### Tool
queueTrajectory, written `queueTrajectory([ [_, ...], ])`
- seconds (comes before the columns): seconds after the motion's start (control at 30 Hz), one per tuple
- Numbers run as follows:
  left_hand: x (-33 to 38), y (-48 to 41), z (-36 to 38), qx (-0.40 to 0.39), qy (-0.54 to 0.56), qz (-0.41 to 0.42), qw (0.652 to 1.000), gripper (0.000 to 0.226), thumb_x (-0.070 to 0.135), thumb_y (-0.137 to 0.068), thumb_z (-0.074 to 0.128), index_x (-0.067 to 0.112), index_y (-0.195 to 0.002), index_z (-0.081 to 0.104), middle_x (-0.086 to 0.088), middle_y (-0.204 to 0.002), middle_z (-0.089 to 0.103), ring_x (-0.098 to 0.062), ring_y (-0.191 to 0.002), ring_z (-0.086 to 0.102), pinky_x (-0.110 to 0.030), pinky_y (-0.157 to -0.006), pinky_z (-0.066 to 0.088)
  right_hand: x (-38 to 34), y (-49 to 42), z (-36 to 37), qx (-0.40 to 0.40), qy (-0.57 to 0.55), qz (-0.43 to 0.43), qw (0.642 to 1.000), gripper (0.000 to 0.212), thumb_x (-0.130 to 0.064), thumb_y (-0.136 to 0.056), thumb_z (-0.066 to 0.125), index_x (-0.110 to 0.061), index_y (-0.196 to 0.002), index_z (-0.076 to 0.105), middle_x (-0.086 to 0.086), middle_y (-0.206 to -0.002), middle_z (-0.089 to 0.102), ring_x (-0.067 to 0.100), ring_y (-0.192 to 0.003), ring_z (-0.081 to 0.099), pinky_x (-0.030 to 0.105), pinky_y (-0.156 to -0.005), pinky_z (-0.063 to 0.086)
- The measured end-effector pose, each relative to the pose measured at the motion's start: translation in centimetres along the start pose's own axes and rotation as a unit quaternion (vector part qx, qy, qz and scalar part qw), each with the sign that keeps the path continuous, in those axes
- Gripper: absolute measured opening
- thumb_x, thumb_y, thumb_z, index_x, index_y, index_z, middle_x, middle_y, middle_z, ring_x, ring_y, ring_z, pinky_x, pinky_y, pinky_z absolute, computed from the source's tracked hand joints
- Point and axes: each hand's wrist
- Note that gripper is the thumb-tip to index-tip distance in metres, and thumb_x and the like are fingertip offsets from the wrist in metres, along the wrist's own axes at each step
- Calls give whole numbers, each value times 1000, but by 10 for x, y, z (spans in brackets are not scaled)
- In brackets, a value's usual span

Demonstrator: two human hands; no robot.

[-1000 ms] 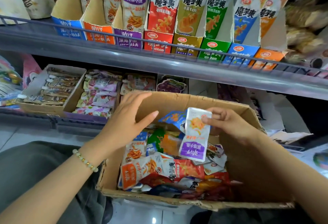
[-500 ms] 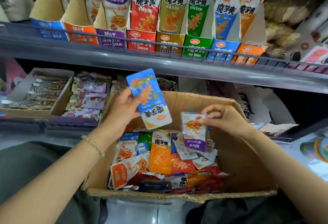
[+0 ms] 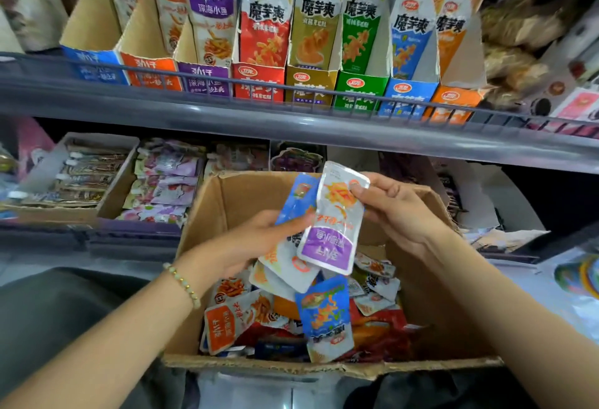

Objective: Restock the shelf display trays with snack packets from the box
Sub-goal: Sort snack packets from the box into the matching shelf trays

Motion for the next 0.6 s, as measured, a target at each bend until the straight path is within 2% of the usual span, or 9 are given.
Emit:
queueTrajectory([
  [0.1, 0, 0, -1, -30, 37, 9, 999, 28, 39, -79, 60, 29, -105, 67, 11, -104, 73, -10, -100, 66, -27, -88, 52, 6, -5, 4, 11, 22, -14, 1000, 14, -5, -85, 62, -9, -98, 65, 1, -81, 74, 7, -71, 70, 15, -61, 54],
  [0.2, -1, 0, -4, -23, 60, 15, 998, 19, 23, -90, 58, 23, -107, 65, 7, -97, 74, -6, -85, 70, -19, -67, 55, 7, -4, 2, -13, 33, -9, 999, 22, -6, -84, 63, -8, -106, 65, 7, -91, 74, 13, -77, 71, 19, -66, 58],
  [0.27, -3, 0, -7, 0, 60, 22, 998, 19, 20, -89, 59, 21, -107, 66, 6, -97, 74, -7, -85, 70, -19, -67, 55, 7, -4, -1, -15, 49, -16, 999, 23, -4, -86, 61, -10, -107, 65, 6, -90, 75, 13, -77, 71, 21, -68, 59],
  [0.33, -5, -1, -15, 55, 64, 32, 996, 21, 20, -88, 61, 17, -108, 66, 3, -98, 74, -11, -85, 70, -25, -71, 56, 8, -5, -12, 2, 68, -18, 998, 22, -2, -89, 58, -13, -107, 65, 4, -89, 75, 12, -77, 72, 20, -67, 58],
  [0.37, -6, -1, -20, 88, 75, 35, 993, 19, 19, -88, 62, 16, -106, 66, 2, -95, 75, -12, -81, 71, -26, -69, 58, 10, -6, -20, 11, 91, -8, 996, 22, -2, -90, 58, -15, -106, 66, 7, -94, 75, 14, -79, 72, 21, -68, 59],
  [0.43, -5, 0, -32, 137, 107, 39, 984, 14, 14, -89, 61, 16, -103, 66, 3, -89, 75, -11, -72, 71, -25, -60, 58, 18, -7, -37, 37, 244, 9, 969, 20, -3, -90, 60, -13, -106, 66, 13, -108, 71, 19, -89, 69, 19, -74, 57],
  [0.5, -4, 2, -38, 155, 132, 33, 979, 14, 13, -90, 60, 15, -103, 66, 2, -86, 75, -12, -69, 71, -25, -58, 58, 33, -8, -48, 58, 418, 10, 907, 28, -8, -90, 64, -10, -117, 61, 6, -117, 65, 17, -105, 62, 19, -86, 51],
  [0.53, -5, 2, -39, 154, 144, 26, 977, 15, 12, -91, 59, 14, -105, 65, 0, -86, 75, -14, -71, 72, -27, -60, 59, 42, -9, -48, 45, 454, 20, 889, 33, -14, -89, 65, -11, -121, 59, -1, -117, 61, 14, -109, 58, 22, -93, 47],
  [0.6, -5, 3, -39, 133, 169, 14, 976, 21, 12, -92, 56, 11, -111, 64, -11, -96, 74, -22, -81, 72, -34, -69, 59, 53, -5, -33, -36, 446, 75, 891, 29, -25, -89, 66, -17, -116, 59, -7, -111, 61, 12, -108, 57, 28, -96, 47],
])
Point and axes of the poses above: each hand's wrist, its own y-axis away from the middle knuckle, its own z-axis out of the palm, x = y × z
